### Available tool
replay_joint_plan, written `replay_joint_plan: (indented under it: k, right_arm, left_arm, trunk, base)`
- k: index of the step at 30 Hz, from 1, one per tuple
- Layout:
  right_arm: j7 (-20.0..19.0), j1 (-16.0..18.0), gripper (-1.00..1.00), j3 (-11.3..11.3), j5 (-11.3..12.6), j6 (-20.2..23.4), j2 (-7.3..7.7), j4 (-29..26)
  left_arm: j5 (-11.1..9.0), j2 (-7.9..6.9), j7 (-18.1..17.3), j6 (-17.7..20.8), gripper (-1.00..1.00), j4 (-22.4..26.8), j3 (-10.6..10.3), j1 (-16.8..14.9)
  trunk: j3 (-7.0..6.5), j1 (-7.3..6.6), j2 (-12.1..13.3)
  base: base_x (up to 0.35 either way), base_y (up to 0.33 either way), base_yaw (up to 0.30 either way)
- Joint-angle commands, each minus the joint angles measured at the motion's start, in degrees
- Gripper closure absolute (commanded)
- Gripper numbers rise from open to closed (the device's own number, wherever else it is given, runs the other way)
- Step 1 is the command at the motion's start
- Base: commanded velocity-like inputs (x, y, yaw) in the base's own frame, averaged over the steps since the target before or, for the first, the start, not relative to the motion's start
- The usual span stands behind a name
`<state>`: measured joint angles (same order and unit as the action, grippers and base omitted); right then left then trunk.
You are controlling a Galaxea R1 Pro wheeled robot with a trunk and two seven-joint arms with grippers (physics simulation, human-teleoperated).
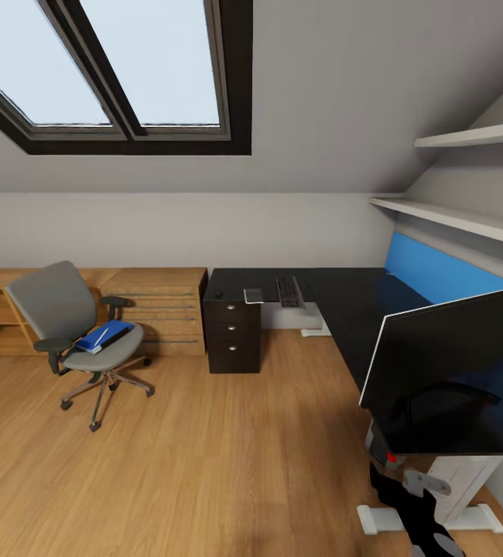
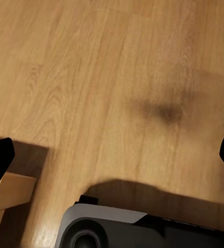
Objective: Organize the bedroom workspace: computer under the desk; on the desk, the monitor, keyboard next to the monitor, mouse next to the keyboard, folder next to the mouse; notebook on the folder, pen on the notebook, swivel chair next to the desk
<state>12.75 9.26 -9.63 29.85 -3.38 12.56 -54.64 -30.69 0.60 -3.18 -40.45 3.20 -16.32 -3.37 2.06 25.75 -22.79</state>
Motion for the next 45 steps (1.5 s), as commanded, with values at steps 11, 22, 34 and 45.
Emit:
replay_joint_plan:
  k: [11, 22, 34, 45]
  right_arm:
    - [3.7, 0.1, -1.00, 4.9, 0.6, 8.3, 0.23, -16.8]
    - [3.5, -0.1, -1.00, 4.8, -0.6, 8.8, 0.42, -22.7]
    - [2.9, -0.1, -1.00, 4.9, -4.1, 8.6, 0.19, -25.0]
    - [2.9, -0.1, -1.00, 5.0, -4.2, 8.5, 0.19, -27.6]
  left_arm:
    - [-0.6, 0.08, -0.3, -0.1, -1.00, -0.1, -0.2, -0.1]
    - [-0.6, 0.05, -0.3, -0.1, -1.00, 0.0, -0.4, -0.1]
    - [-0.5, 0.09, -0.3, -0.1, -1.00, 0.0, -0.4, -0.1]
    - [-0.6, 0.56, -0.3, -0.1, -1.00, -0.1, -0.3, -0.1]
  trunk:
    - [0.14, 0.04, -0.1]
    - [0.14, 0.04, -0.1]
    - [0.14, 0.04, -0.1]
    - [0.14, 0.04, -0.1]
  base:
    - [0.000, 0.000, 0.000]
    - [0.000, 0.000, 0.000]
    - [0.000, 0.000, 0.000]
    - [0.000, 0.000, 0.000]
